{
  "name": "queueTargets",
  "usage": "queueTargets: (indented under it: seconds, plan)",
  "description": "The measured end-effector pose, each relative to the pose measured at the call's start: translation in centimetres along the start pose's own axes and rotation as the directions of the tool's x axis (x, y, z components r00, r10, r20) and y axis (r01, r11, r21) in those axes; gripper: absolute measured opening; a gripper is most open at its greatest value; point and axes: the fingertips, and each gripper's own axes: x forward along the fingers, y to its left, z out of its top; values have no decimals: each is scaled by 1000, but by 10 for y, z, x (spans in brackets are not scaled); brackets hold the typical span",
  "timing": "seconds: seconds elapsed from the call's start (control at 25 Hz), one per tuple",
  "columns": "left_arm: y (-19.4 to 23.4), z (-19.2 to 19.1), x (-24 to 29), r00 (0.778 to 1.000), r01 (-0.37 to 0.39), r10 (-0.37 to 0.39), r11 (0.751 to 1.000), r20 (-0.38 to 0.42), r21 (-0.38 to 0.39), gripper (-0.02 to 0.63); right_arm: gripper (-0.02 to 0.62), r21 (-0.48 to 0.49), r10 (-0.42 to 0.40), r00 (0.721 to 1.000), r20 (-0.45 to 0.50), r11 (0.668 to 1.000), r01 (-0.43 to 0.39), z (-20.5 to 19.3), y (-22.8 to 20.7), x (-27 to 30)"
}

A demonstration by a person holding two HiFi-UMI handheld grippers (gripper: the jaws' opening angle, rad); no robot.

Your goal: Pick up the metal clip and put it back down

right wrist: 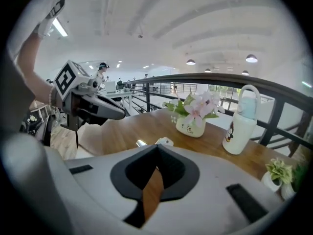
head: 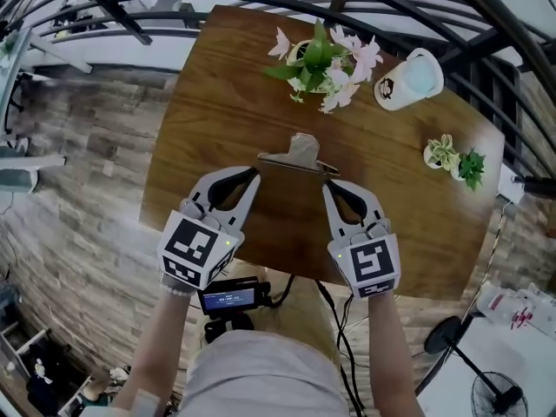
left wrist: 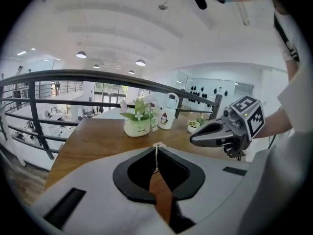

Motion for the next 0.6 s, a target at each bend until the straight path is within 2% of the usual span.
queueTargets:
  seconds: [0.28, 0.6]
  plan:
    - [-21, 21, -43, 998, 4, -8, 999, 63, 54, 15, 3, 58, -84, 995, 59, 995, 80, 12, 21, -42]
    - [-44, 39, -93, 990, 7, -22, 994, 139, 108, 15, 3, 98, -180, 972, 148, 981, 167, 32, 44, -92]
